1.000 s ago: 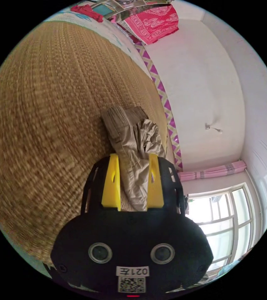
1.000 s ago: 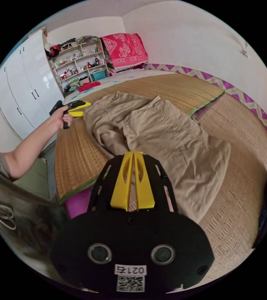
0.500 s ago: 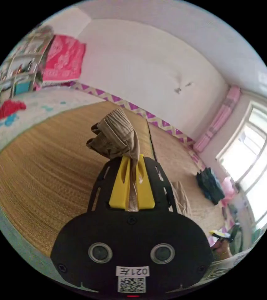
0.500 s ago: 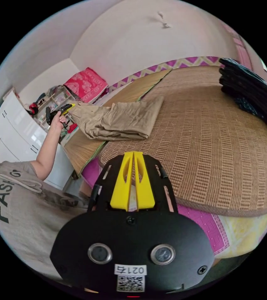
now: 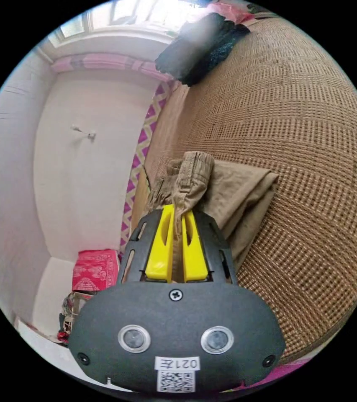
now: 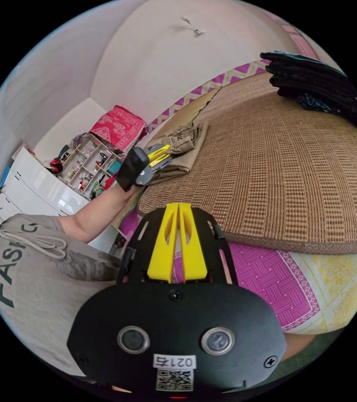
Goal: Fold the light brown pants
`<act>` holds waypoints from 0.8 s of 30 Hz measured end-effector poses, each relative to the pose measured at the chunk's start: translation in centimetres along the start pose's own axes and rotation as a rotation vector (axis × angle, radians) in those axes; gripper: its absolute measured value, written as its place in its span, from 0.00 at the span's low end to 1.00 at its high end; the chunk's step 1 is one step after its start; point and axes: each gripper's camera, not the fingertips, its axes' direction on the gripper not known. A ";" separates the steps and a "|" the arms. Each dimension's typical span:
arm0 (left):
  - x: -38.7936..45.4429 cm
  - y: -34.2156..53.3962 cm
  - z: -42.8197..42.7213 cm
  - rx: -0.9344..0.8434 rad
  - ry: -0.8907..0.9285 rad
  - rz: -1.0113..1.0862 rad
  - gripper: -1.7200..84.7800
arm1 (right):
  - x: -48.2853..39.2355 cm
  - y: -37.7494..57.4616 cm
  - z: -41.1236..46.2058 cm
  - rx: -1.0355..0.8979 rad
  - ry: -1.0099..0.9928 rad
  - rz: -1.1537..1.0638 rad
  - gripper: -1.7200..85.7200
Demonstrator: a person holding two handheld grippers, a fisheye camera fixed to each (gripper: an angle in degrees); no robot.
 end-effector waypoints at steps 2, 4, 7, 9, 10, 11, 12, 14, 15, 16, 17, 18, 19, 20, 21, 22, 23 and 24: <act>-1.7 -0.4 -2.4 0.027 -0.001 -0.067 0.03 | 1.1 0.8 -0.1 0.004 0.000 0.007 0.14; -1.9 -0.2 -3.5 0.053 0.023 -0.063 0.04 | 2.2 1.2 0.0 0.012 -0.017 0.011 0.14; 0.3 0.7 -3.3 0.035 0.099 0.014 0.07 | 3.5 0.8 0.8 0.021 -0.028 -0.013 0.13; 0.4 1.6 -3.6 0.046 0.074 -0.013 0.08 | 3.6 -1.3 1.9 0.021 -0.024 -0.081 0.12; -0.3 2.1 -3.8 0.047 0.086 -0.053 0.09 | 3.5 -2.0 2.3 0.023 -0.024 -0.102 0.12; -1.6 2.7 -4.0 0.061 0.123 -0.120 0.10 | 3.3 -3.8 3.3 0.023 -0.029 -0.145 0.12; -2.3 3.1 -4.1 0.073 0.146 -0.154 0.11 | 2.9 -5.8 4.6 0.018 -0.046 -0.190 0.11; -5.2 5.3 -5.2 0.153 0.211 -0.264 0.12 | 2.0 -9.0 7.1 0.004 -0.083 -0.257 0.10; -6.0 6.0 -5.4 0.170 0.224 -0.294 0.13 | 1.5 -11.1 9.0 -0.009 -0.097 -0.288 0.10; -7.8 7.5 -5.5 0.190 0.267 -0.348 0.13 | 1.2 -12.1 10.0 -0.012 -0.101 -0.301 0.09; -10.0 9.5 -5.5 0.207 0.289 -0.433 0.13 | 1.0 -14.2 12.0 -0.021 -0.077 -0.318 0.09; -11.1 10.6 -5.5 0.211 0.289 -0.478 0.13 | 1.2 -16.3 13.9 -0.008 -0.013 -0.310 0.08; -13.3 13.1 -5.1 0.214 0.299 -0.551 0.12 | 1.4 -17.3 14.8 0.001 0.022 -0.303 0.07; -15.4 15.6 -4.3 0.213 0.324 -0.617 0.11 | 2.2 -19.5 16.9 0.005 0.091 -0.289 0.07; -16.5 17.0 -3.7 0.206 0.340 -0.653 0.11 | 3.7 -22.1 19.5 -0.030 0.117 -0.261 0.06; -18.3 19.6 -2.1 0.185 0.384 -0.710 0.11 | 4.6 -23.4 20.8 -0.062 0.112 -0.250 0.06; -19.6 21.9 0.0 0.154 0.424 -0.742 0.11 | 6.7 -26.0 23.5 -0.110 0.097 -0.202 0.08; -20.0 22.9 1.1 0.133 0.435 -0.752 0.11 | 9.1 -28.2 26.1 -0.164 0.022 -0.144 0.10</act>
